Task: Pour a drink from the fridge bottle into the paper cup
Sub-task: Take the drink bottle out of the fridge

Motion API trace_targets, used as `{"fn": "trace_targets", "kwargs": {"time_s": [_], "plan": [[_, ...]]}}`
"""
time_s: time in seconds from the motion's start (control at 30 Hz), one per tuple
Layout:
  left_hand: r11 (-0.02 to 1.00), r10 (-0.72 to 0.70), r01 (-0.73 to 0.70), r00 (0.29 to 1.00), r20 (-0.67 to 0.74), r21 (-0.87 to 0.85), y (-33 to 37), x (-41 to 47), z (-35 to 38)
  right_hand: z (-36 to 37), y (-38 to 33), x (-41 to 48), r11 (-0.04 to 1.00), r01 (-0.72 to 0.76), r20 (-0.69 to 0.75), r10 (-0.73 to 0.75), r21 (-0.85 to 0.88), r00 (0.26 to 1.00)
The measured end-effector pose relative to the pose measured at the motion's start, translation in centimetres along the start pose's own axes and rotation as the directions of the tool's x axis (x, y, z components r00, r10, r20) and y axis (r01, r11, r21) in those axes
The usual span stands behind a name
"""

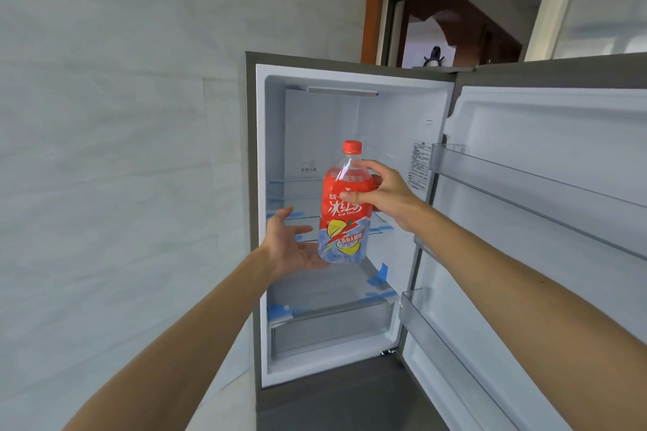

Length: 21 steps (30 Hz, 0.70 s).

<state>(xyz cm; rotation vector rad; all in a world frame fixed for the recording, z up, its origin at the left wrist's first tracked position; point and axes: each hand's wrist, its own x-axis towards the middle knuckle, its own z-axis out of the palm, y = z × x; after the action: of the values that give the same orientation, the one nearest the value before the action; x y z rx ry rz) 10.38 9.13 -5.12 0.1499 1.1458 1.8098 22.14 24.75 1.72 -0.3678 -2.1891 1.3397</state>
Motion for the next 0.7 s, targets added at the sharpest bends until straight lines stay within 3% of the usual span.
{"fn": "trace_targets", "kwargs": {"time_s": [0.7], "plan": [[1.000,0.003,-0.005,0.997,0.074,0.030,-9.3,-7.1,5.4,-6.8,-0.6,-12.9,0.999,-0.038,-0.068,0.037,-0.019,0.997]]}}
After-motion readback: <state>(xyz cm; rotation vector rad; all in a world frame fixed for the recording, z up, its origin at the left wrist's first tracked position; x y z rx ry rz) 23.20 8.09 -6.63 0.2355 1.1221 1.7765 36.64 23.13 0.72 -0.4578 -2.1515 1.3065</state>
